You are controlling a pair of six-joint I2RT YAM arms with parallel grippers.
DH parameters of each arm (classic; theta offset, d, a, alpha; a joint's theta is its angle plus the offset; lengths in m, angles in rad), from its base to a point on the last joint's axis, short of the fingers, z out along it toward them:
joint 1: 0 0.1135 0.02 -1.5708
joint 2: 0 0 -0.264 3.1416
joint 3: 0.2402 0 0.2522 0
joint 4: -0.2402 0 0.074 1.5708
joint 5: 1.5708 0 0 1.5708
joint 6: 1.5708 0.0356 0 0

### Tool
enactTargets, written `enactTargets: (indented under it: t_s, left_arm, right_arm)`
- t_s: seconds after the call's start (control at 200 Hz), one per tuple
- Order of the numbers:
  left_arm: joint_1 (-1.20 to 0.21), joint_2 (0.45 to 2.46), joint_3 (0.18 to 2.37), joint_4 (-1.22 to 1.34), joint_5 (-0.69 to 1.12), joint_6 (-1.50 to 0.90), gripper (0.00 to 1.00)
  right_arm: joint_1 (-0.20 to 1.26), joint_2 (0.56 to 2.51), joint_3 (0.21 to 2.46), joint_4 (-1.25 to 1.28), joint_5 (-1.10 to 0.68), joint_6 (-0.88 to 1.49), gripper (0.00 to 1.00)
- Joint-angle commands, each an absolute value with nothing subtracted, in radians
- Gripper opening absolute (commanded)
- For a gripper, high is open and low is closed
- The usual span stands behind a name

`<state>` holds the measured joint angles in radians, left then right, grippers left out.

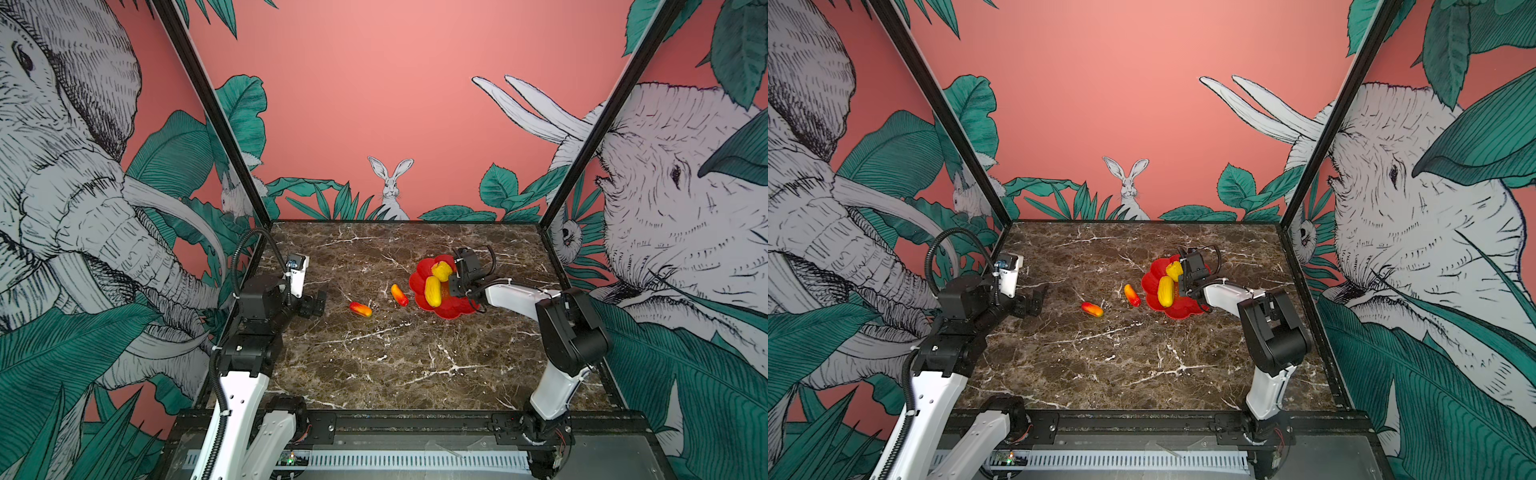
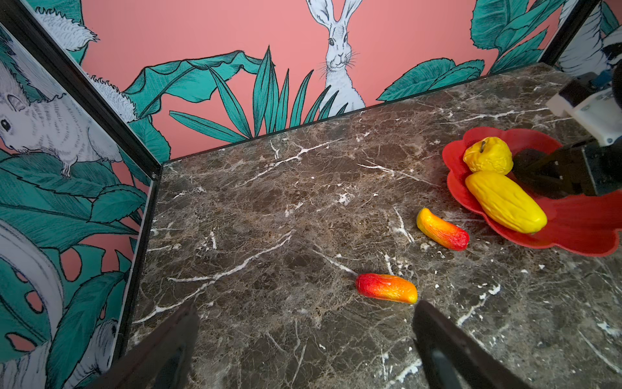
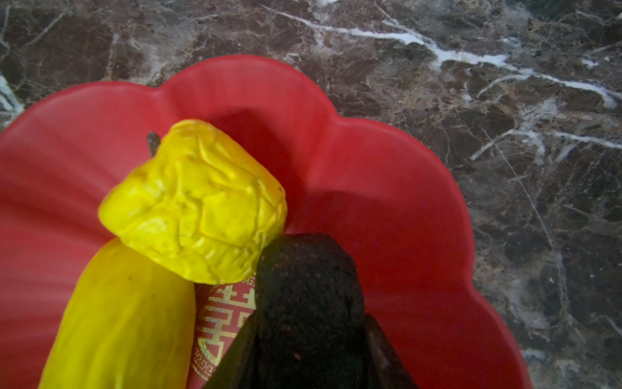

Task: Arrange fruit in a fruit bowl
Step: Place the fruit in the fruit bowl.

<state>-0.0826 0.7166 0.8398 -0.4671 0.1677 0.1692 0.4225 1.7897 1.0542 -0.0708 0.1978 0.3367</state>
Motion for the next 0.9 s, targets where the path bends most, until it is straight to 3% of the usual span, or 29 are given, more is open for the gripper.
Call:
enactTargets:
  t_s: [0.0,0.42,0.575,0.71,0.896]
  left_arm:
    - [-0.084,0.703,0.831,-0.468,0.175,0.180,1.00]
    - [-0.084,0.692,0.830,-0.465,0.179,0.178,1.00]
    - [-0.084,0.695,0.830,-0.465,0.180,0.177,1.00]
    - [-0.084,0.700,0.833,-0.465,0.183,0.176,1.00]
    - [-0.085,0.701,0.832,-0.464,0.184,0.176,1.00]
  right_arm:
    - [0.420,1.763,1.077,-0.076,0.208,0.333,0.44]
    - [0.422,1.610,1.068,-0.159,0.214,0.271,0.72]
    - [0.486,1.494,1.062,-0.163,0.136,0.147,0.99]
    - [0.605,1.487,1.115,-0.222,0.042,0.018,0.99]
    - [0.736,1.645,1.240,-0.294,-0.008,-0.061,0.99]
